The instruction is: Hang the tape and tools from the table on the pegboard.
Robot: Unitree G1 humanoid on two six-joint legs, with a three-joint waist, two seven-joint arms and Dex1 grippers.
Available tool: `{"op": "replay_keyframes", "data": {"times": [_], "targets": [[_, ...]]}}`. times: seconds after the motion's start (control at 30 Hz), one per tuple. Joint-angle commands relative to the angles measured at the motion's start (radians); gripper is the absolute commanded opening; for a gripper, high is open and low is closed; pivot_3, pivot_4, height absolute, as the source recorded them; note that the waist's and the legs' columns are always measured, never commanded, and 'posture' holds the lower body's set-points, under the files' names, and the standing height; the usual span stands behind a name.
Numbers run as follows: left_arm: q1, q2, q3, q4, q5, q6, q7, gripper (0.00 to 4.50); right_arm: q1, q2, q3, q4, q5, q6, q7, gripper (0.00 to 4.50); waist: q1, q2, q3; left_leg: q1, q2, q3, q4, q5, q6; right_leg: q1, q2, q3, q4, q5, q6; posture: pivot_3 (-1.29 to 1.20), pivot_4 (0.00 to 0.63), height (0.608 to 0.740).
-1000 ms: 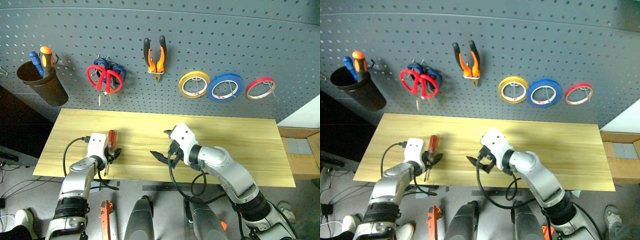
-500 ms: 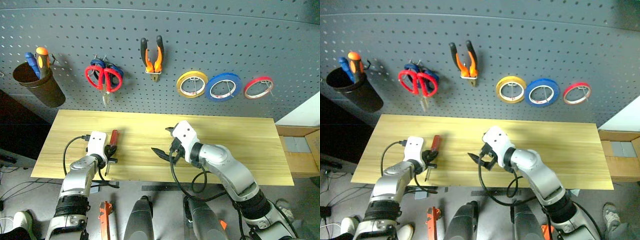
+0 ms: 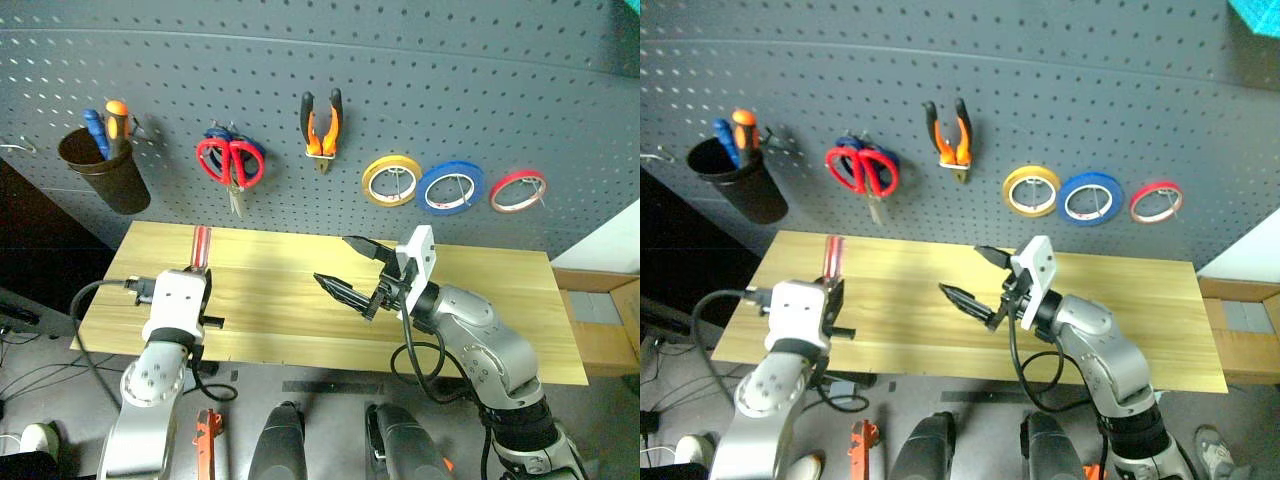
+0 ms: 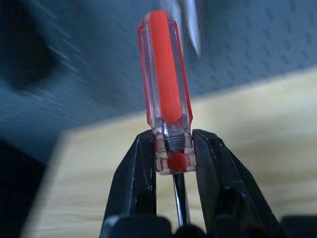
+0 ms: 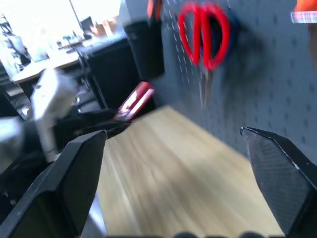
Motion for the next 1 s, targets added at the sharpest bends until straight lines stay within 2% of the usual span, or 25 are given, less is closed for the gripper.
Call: {"op": "replay_keyframes", "data": {"times": [0.03,0.13,0.2,0.27,0.4,0.67,0.83,1.0], "targets": [[-0.033,-0.012,0.068,-0.1,0.072,-0.054,0.081,0.76,-0.088,0.078,-0.022,0.01,0.062,-0.036,-0.021,4.5,0.009,0.0,-0.013,0.002,0.0,0.0,0.0,0.0,0.0,0.001,0.0,0.0,0.001,0.0,0.0,0.27,0.091,0.74],[-0.2,0.049,0.147,-0.014,0.062,-0.047,0.096,0.76,-0.154,0.122,-0.007,0.05,0.046,-0.05,-0.036,4.5,0.03,-0.001,-0.033,0.003,0.001,0.0,0.0,0.004,0.001,0.001,0.005,0.0,0.001,0.001,-0.002,0.28,0.081,0.74],[-0.399,0.151,0.19,0.13,0.044,-0.081,0.087,0.76,-0.203,0.165,-0.005,0.067,0.057,-0.054,-0.054,4.5,0.048,-0.005,-0.043,0.005,0.003,-0.002,0.0,0.006,0.0,0.003,0.007,-0.002,0.002,0.001,-0.002,0.28,0.074,0.74],[-0.56,0.234,0.204,0.277,0.031,-0.135,0.077,0.76,-0.238,0.197,-0.008,0.086,0.059,-0.06,-0.072,4.5,0.053,-0.008,-0.052,0.005,0.004,-0.004,0.0,0.009,-0.001,0.003,0.009,-0.004,0.002,0.003,-0.001,0.27,0.071,0.74],[-0.83,0.334,0.18,0.583,0.022,-0.272,0.074,0.76,-0.266,0.23,0.005,0.139,0.031,-0.102,-0.079,4.5,0.059,-0.011,-0.064,0.005,0.004,-0.001,0.0,0.01,-0.002,0.004,0.008,-0.002,0.0,0.009,-0.004,0.26,0.072,0.74],[-1.199,0.388,0.095,1.121,0.007,-0.541,0.033,0.76,-0.328,0.278,0.001,0.192,0.007,-0.154,-0.131,4.5,0.072,-0.011,-0.065,0.003,0.004,-0.002,-0.002,0.01,-0.002,0.0,0.009,-0.003,0.003,0.01,-0.006,0.23,0.101,0.74],[-1.333,0.391,0.055,1.363,0.01,-0.655,0.022,0.76,-0.391,0.273,-0.019,0.236,-0.018,-0.172,-0.155,4.5,0.069,-0.008,-0.063,0.003,0.004,-0.002,-0.002,0.01,-0.002,0.0,0.009,-0.003,0.002,0.01,-0.006,0.19,0.163,0.74],[-1.397,0.383,0.023,1.491,0.014,-0.725,0.027,0.76,-0.415,0.238,-0.036,0.273,-0.027,-0.175,-0.149,4.5,0.061,0.002,-0.051,0.003,0.005,-0.001,-0.002,0.01,-0.002,0.0,0.009,-0.003,0.002,0.01,-0.006,0.17,0.223,0.74]]}}
